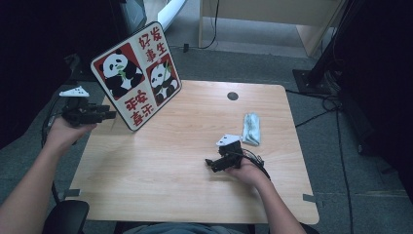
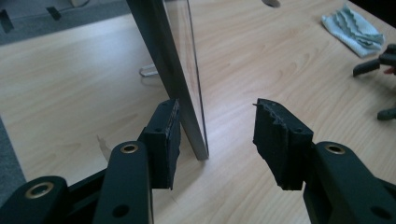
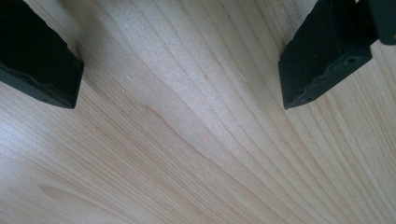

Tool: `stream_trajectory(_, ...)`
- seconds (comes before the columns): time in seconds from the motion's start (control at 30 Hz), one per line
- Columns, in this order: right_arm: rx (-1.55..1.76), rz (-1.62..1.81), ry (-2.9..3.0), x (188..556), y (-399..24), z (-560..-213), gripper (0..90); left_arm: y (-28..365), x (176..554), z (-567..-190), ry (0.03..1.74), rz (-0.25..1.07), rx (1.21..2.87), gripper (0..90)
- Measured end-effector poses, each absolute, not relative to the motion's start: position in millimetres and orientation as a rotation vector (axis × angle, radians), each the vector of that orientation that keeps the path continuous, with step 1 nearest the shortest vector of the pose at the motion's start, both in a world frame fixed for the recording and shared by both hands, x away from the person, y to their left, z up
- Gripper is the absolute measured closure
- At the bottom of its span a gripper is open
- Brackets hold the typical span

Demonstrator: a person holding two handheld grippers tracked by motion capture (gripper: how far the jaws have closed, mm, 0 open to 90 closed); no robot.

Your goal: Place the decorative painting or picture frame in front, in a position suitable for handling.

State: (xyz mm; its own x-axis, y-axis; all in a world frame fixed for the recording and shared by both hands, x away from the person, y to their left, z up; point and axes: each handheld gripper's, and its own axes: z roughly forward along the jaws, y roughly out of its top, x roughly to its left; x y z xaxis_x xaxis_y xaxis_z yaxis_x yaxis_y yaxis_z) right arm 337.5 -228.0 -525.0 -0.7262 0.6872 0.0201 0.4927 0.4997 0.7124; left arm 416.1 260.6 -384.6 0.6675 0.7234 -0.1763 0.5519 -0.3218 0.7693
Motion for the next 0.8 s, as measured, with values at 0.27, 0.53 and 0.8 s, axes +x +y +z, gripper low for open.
stream_trajectory(0.27,1.000,1.048,2.479,338,-228,-525,0.1,266,432,-369,1.013,0.261,1.998,50.1)
stream_trajectory(0.53,1.000,1.048,2.479,338,-228,-525,0.1,269,451,-347,1.028,0.290,2.010,49.4)
stream_trajectory(0.8,1.000,1.048,2.479,338,-228,-525,0.2,265,470,-324,1.012,0.301,2.005,49.6)
